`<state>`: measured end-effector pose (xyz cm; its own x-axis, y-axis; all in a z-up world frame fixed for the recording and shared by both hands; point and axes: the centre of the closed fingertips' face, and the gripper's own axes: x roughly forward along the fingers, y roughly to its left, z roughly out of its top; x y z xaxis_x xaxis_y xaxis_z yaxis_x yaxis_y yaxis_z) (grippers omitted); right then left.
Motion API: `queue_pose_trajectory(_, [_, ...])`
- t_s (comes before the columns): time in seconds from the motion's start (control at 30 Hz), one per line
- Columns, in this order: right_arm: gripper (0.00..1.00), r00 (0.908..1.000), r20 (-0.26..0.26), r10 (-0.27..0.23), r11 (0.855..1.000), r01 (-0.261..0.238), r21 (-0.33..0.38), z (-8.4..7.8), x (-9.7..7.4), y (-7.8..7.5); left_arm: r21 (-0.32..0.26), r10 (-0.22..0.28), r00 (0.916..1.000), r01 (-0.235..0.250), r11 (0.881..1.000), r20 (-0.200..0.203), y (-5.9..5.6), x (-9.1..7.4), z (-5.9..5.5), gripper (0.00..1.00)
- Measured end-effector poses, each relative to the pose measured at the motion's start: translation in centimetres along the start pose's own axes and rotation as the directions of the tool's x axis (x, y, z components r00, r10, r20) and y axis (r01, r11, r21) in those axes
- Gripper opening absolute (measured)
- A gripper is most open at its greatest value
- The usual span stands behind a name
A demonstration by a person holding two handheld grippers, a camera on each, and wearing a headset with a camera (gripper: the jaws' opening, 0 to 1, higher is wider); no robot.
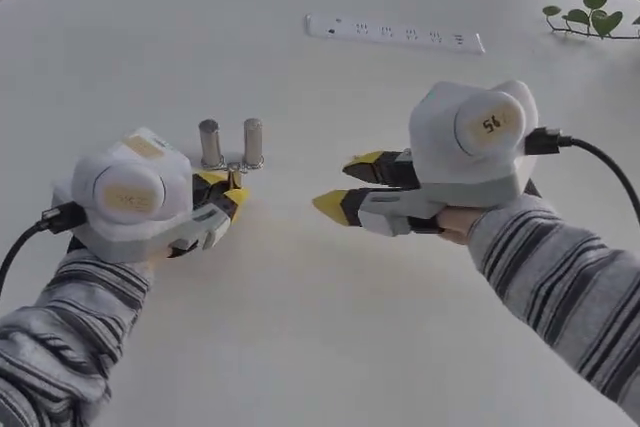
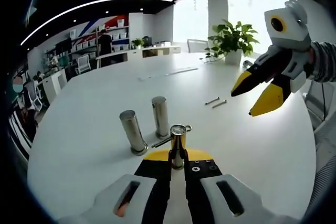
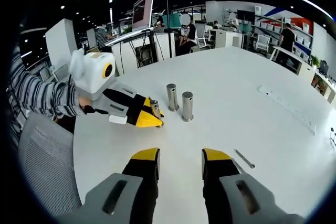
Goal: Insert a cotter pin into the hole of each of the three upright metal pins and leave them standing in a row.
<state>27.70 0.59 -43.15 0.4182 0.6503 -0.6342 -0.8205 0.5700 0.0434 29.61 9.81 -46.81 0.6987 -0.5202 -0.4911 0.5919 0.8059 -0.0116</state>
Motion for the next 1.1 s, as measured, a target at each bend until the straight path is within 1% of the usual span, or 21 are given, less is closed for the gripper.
queue_pose_trajectory(0.23, [0.28,0.9999,-0.001,-0.010,0.999,0.010,0.035,-0.3,0.1,0.0,-0.005,0.013,0.9999,-0.013,1.000,-0.009,1.2,0.0,-0.4,0.05])
queue_pose_trajectory(0.33, [0.28,0.9999,0.000,-0.015,0.999,0.015,0.048,-0.4,0.1,-0.1,-0.004,0.007,1.0000,-0.007,1.000,-0.005,1.5,-0.1,-0.4,0.05])
queue_pose_trajectory(0.4, [0.28,0.9999,0.000,-0.014,0.998,0.014,0.054,-0.5,0.1,-0.1,0.001,0.004,0.9999,-0.004,1.000,-0.009,1.6,-0.1,-0.6,0.05])
queue_pose_trajectory(0.47, [0.28,0.9999,0.000,-0.015,0.998,0.015,0.061,-0.6,0.1,-0.1,-0.007,-0.002,1.0000,0.002,1.000,-0.001,1.8,-0.1,-0.5,0.05])
queue_pose_trajectory(0.53, [0.28,0.9999,0.002,-0.016,0.998,0.016,0.066,-0.7,0.1,-0.1,-0.008,-0.004,1.0000,0.004,1.000,0.001,1.8,0.0,-0.5,0.05])
queue_pose_trajectory(0.63, [0.28,0.9998,-0.001,-0.018,0.997,0.018,0.070,-0.8,0.2,-0.1,0.009,-0.006,1.0000,0.006,1.000,0.001,1.8,0.0,-0.6,0.05])
queue_pose_trajectory(0.73, [0.28,0.9998,-0.003,-0.019,0.997,0.019,0.074,-0.9,0.2,-0.1,-0.006,-0.010,0.9999,0.010,1.000,0.005,1.8,0.0,-0.6,0.05])
queue_pose_trajectory(0.9, [0.28,0.9997,0.000,-0.024,0.995,0.024,0.092,-0.9,0.2,-0.4,0.009,-0.003,1.0000,0.003,1.000,0.004,1.8,0.1,-0.6,0.05])
queue_pose_trajectory(1.1, [0.28,0.9997,-0.001,-0.026,0.995,0.026,0.097,-1.0,0.0,-0.4,-0.003,-0.006,1.0000,0.006,1.000,-0.002,1.8,0.3,-0.7,0.06])
